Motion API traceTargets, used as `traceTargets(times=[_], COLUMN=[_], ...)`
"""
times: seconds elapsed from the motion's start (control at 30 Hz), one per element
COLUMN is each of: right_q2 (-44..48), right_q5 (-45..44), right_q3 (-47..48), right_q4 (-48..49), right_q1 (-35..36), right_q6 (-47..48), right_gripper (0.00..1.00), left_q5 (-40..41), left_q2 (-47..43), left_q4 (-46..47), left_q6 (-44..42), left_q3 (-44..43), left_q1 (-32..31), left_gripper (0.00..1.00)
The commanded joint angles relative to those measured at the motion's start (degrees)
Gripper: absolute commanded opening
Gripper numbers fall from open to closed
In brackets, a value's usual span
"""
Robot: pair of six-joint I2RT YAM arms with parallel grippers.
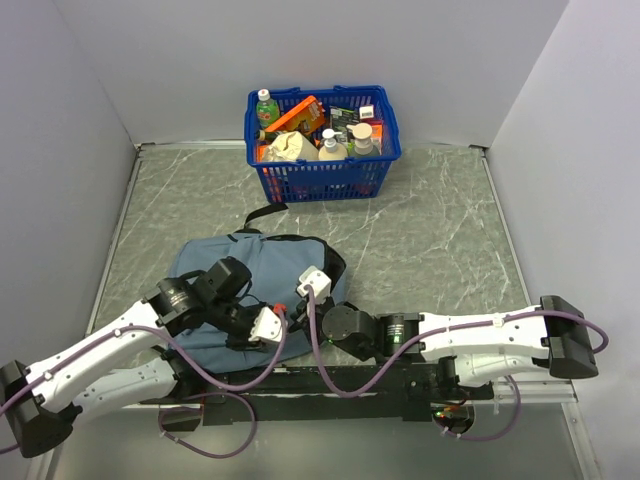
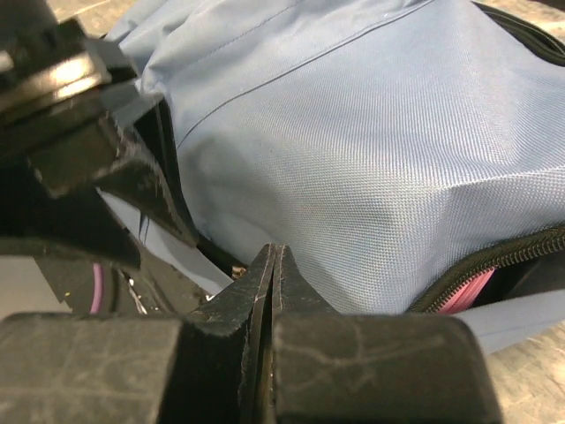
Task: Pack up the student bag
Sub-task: Zip the student bag at the center of the board.
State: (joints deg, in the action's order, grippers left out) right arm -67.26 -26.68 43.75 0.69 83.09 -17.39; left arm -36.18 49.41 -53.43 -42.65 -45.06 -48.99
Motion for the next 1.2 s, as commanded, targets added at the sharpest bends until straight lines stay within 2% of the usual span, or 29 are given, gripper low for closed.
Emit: traceTargets(times=[0.0,0.2,0.4,0.5,0.53,0.63,0.7,0.97,1.17], right_q2=[3.10,5.57,8.11,9.43,9.52,10.22,10.49,14.97,12.69], right_q5=[-4.08,-2.42,-2.68,-2.24,-2.15,-1.98,-1.54,3.99,6.02], right_q3=[-1.20,-2.79,-4.10,-5.34,-5.51,-6.65,-7.27,-10.35,-8.07], right_q4=[1.86,3.53,3.70,4.06,3.88,2.66,0.64,-0.42,0.45], right_q1=[-1.09,-2.41,-3.10,-3.63,-4.07,-5.74,-7.67,-24.44,-30.79], right_q6=[-1.68,-2.47,-3.88,-4.76,-5.11,-6.08,-6.95,-3.89,0.24], right_gripper=[0.00,0.00,0.00,0.00,0.00,0.00,0.00,0.00,0.00], left_q5=[-1.96,3.04,4.72,5.16,5.33,5.51,5.07,5.86,4.46], left_q2=[0.78,1.83,3.15,3.50,3.59,3.94,4.12,4.21,4.12], left_q4=[5.43,17.03,20.20,22.39,22.93,23.28,22.58,17.57,14.76], left_q6=[1.60,7.93,8.46,8.73,8.73,7.85,7.24,3.28,0.30], left_q3=[0.23,4.44,6.38,7.35,7.44,6.83,5.60,3.66,2.96], left_q1=[-1.63,-2.51,-3.74,-4.18,-4.36,-4.44,-4.44,-5.50,-5.76], left_gripper=[0.41,0.37,0.34,0.24,0.16,0.01,0.01,0.01,0.01])
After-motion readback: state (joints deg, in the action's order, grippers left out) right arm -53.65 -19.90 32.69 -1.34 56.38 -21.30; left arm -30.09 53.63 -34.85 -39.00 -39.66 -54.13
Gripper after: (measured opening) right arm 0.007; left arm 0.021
